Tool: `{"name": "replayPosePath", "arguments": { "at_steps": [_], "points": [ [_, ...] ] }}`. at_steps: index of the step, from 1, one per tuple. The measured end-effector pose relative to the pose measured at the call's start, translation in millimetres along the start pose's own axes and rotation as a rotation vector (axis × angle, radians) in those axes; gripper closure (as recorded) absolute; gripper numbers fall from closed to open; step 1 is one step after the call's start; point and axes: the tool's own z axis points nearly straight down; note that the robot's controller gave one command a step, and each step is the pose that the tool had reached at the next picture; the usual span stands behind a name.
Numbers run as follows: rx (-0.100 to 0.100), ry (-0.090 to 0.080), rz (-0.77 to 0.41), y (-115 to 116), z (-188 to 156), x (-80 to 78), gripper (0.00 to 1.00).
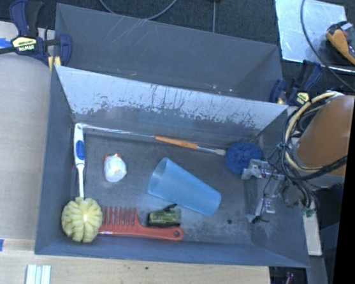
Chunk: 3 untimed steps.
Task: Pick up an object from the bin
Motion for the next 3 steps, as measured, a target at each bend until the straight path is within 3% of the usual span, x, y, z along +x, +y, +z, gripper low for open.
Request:
{"name": "replayPosePath", "arguments": {
  "at_steps": [1, 2, 3],
  "points": [
    [0.001, -0.008, -0.004, 1, -5, -2.0, 0.0],
    [-0.002, -0.005, -0.145, 94, 85, -14.3, 0.0],
    [0.005, -0.028, 0.165, 80, -9, -27.5, 0.0]
  ]
}}
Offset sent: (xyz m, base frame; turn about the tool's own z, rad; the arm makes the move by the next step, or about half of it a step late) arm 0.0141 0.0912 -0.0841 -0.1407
